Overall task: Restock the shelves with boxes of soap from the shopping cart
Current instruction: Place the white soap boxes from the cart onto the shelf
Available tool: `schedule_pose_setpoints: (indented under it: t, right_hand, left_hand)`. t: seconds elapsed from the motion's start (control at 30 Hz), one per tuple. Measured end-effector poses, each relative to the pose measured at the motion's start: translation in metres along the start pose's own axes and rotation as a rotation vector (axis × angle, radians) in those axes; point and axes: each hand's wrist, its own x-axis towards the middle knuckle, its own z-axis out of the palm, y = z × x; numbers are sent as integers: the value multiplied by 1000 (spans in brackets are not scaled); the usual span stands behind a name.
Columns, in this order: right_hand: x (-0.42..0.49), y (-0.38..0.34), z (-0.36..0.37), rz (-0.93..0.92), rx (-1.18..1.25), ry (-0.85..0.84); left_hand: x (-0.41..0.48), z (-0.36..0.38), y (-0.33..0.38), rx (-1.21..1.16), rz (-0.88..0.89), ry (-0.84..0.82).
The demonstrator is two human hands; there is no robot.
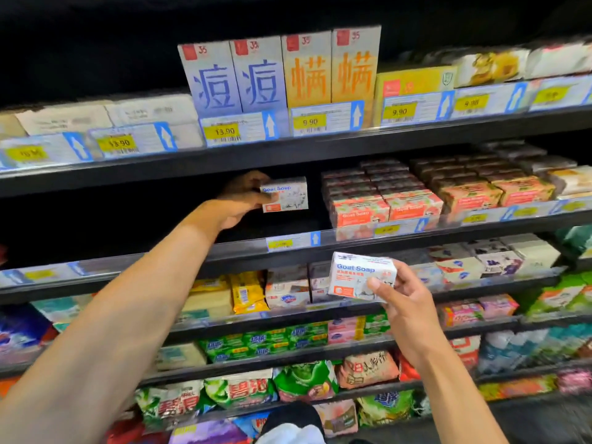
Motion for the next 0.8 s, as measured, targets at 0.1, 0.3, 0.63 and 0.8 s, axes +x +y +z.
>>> schedule_pose_setpoints:
  t: [0.1,0.3,0.63,0.8]
  right_hand:
    - [6,6,3,12,5,29]
    - [12,3,2,37,-47,39]
    - [14,-3,15,-19,-87,32]
    - [16,-9,26,-66,-105,23]
  left_hand:
    - [28,-2,-12,23,0,-2]
    - [65,-3,-29,72,-27,-27]
    - [65,6,-13,370,-3,-27]
    - [-4,10,22,507,109,-15]
